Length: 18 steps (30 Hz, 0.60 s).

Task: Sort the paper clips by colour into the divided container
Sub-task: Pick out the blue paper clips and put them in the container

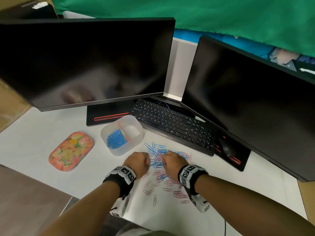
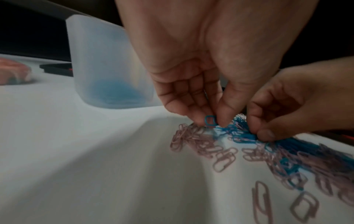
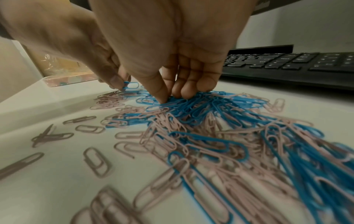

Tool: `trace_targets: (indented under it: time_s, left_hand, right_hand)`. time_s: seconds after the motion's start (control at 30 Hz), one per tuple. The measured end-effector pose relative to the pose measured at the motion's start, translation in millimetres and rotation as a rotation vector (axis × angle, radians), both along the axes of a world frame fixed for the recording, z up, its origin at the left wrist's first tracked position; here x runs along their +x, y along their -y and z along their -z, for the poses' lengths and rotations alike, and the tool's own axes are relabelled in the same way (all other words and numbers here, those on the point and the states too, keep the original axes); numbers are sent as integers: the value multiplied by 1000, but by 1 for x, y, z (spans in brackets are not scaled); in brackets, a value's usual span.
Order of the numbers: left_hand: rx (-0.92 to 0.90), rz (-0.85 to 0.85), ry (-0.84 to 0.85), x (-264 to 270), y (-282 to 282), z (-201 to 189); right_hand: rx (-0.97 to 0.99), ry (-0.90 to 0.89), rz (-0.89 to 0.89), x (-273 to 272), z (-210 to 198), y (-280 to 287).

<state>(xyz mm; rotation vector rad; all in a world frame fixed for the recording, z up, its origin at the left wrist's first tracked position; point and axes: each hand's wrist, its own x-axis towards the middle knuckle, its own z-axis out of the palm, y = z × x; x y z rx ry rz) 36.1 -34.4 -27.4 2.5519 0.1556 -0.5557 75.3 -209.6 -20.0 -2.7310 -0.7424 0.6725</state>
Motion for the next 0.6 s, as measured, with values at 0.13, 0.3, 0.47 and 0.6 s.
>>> trace_targets:
  time_s: [0.13,0.3,0.47,0.6]
  left_hand:
    - [-159,-81,4,2,-4,4]
    - [-279,-166,28,2,-4,2]
    - [-481,-332,-60,2,-5,3]
    - [-679,-476,-144,4,-1,1]
  right_hand:
    - [37,-13,-1,2,2,-2]
    - [35,-44,1,4,2,-7]
    - [47,-107,49,6,4,-10]
    - [103,-164,118,6,4,-5]
